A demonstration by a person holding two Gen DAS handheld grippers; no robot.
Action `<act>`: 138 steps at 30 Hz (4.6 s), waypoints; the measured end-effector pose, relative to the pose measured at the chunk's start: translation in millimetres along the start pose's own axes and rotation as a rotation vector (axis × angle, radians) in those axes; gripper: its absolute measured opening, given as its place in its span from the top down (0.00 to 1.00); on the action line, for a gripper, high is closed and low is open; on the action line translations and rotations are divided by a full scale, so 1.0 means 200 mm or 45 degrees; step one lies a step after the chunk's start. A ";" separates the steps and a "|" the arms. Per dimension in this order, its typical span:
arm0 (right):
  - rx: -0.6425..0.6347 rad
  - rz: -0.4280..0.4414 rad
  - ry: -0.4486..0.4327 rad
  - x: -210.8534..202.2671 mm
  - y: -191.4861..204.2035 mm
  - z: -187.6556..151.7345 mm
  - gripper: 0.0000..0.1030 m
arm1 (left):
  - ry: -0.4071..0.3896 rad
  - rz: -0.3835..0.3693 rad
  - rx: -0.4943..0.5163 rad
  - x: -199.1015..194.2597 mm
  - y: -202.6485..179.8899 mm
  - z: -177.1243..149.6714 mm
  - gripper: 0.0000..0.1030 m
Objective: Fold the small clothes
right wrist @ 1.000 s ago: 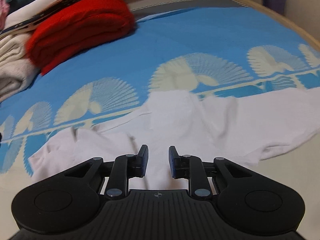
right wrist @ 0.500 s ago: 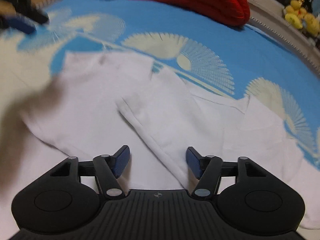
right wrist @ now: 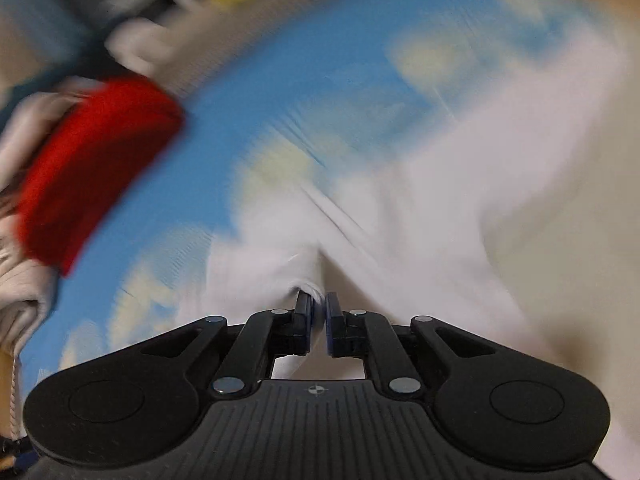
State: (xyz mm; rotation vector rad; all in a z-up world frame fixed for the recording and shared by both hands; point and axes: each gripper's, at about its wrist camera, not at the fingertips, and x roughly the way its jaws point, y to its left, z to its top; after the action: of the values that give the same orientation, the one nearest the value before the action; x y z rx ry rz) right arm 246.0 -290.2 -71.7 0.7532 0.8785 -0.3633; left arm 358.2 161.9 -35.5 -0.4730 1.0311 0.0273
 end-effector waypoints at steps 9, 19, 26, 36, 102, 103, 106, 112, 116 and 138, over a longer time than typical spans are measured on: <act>-0.015 -0.032 0.119 0.15 -0.15 0.08 0.57 | 0.061 -0.011 -0.034 0.16 -0.03 -0.06 0.69; 0.013 -0.122 0.116 0.18 -0.19 0.18 0.71 | 0.044 -0.002 -0.025 0.39 -0.06 -0.08 0.69; -0.063 0.069 -0.022 0.09 -0.09 0.21 0.95 | -0.095 0.109 0.133 0.36 -0.07 -0.02 0.97; -0.066 -0.105 0.070 0.23 -0.13 0.25 0.90 | -0.154 0.127 0.088 0.25 0.02 0.04 0.93; 0.588 -0.294 -0.368 -0.04 -1.47 1.01 0.49 | 0.194 0.127 0.756 0.25 -0.78 -0.59 0.28; 0.587 -0.296 -0.376 -0.03 -1.47 1.02 0.49 | 0.195 0.131 0.757 0.25 -0.77 -0.59 0.28; 0.545 -0.320 -0.398 -0.01 -1.44 1.01 0.49 | 0.198 0.135 0.752 0.26 -0.76 -0.59 0.28; 0.567 -0.397 -0.461 0.03 -1.45 1.02 0.97 | 0.198 0.135 0.755 0.25 -0.74 -0.58 0.28; 0.551 -0.452 -0.533 -0.01 -1.35 1.02 0.97 | 0.196 0.140 0.756 0.24 -0.72 -0.58 0.28; -1.043 0.689 -0.105 -0.10 0.58 -0.04 0.93 | 0.060 0.196 0.423 0.00 -0.25 -0.20 0.28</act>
State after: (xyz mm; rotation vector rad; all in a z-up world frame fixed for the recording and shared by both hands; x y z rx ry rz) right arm 295.7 -203.6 -7.0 0.1831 0.6286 0.4340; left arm 337.7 100.6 -33.6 -0.0923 1.0924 -0.0179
